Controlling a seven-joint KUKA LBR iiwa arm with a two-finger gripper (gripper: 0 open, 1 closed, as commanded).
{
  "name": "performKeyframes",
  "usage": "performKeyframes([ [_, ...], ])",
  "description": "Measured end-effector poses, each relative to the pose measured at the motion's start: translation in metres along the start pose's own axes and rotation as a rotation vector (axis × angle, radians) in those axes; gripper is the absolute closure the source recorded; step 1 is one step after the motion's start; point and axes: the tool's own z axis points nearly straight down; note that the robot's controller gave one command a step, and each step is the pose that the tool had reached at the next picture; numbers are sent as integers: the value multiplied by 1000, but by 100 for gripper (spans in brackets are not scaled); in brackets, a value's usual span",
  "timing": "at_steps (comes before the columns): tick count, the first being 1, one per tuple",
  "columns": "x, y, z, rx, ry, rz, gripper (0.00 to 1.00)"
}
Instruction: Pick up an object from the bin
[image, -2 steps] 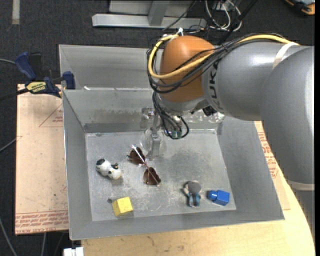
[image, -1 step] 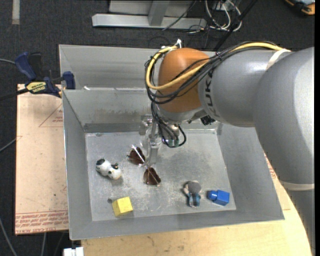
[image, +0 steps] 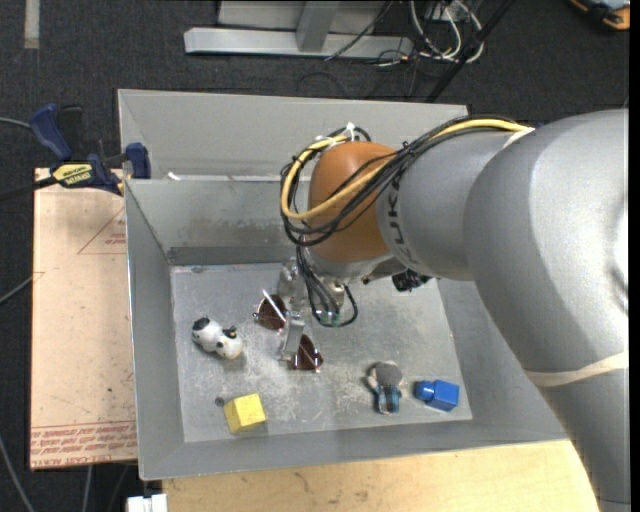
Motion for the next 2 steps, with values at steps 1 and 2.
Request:
performKeyframes([
  [1,6,9,-3,-1,-2,-247,100],
  [2,6,9,-3,-1,-2,-247,100],
])
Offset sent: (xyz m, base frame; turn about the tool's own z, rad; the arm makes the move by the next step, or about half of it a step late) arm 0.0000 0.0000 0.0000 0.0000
